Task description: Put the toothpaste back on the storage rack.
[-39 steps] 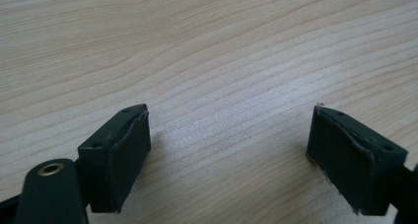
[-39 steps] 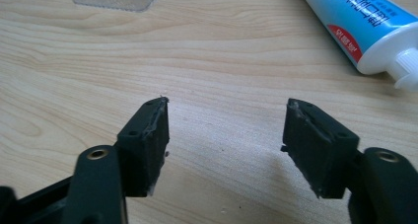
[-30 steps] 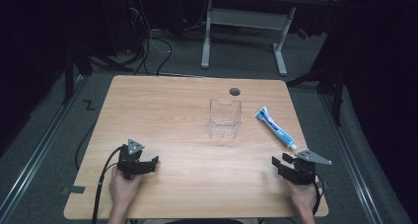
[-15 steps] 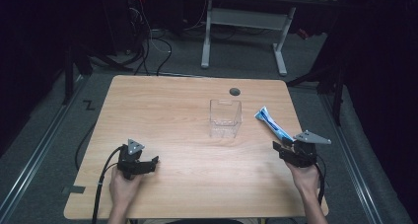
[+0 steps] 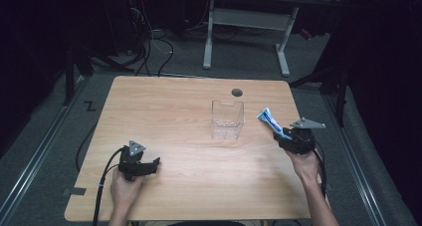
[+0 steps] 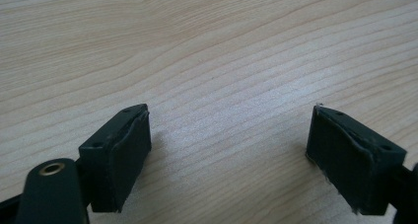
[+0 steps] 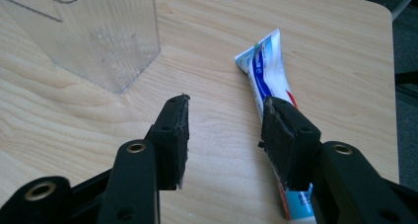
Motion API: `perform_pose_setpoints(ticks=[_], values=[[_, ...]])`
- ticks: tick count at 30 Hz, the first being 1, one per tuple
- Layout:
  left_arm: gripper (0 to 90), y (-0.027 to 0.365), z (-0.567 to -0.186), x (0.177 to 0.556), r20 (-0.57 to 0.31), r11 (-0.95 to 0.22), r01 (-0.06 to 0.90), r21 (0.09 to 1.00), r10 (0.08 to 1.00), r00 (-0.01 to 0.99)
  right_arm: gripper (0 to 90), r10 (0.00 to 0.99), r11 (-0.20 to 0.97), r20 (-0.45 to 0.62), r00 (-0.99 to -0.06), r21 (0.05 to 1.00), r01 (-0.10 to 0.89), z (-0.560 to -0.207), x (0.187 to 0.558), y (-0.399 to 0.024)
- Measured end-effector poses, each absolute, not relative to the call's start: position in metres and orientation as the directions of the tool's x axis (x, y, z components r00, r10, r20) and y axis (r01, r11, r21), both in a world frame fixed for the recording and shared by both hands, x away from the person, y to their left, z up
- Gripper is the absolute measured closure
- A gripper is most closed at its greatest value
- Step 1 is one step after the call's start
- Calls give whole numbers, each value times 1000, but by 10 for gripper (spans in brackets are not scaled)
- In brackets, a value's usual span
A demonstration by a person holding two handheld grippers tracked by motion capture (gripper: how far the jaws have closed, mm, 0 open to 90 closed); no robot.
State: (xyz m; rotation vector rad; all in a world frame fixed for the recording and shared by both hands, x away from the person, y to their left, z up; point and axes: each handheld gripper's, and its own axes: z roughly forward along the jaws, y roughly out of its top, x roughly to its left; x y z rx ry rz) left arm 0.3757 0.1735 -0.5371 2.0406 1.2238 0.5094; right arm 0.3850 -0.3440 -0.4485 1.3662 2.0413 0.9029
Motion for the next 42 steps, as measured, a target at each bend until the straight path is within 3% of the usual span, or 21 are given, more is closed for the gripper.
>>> perform_pose_setpoints(ticks=[25,42], values=[[176,174,-537,376,-20,-313,606,731,878,477,508,931,327,-121,-346,701,634,-444,445,-325],[176,174,-537,376,-18,-314,606,731,878,478,459,929,366,-186,-321,598,713,-469,475,-321]])
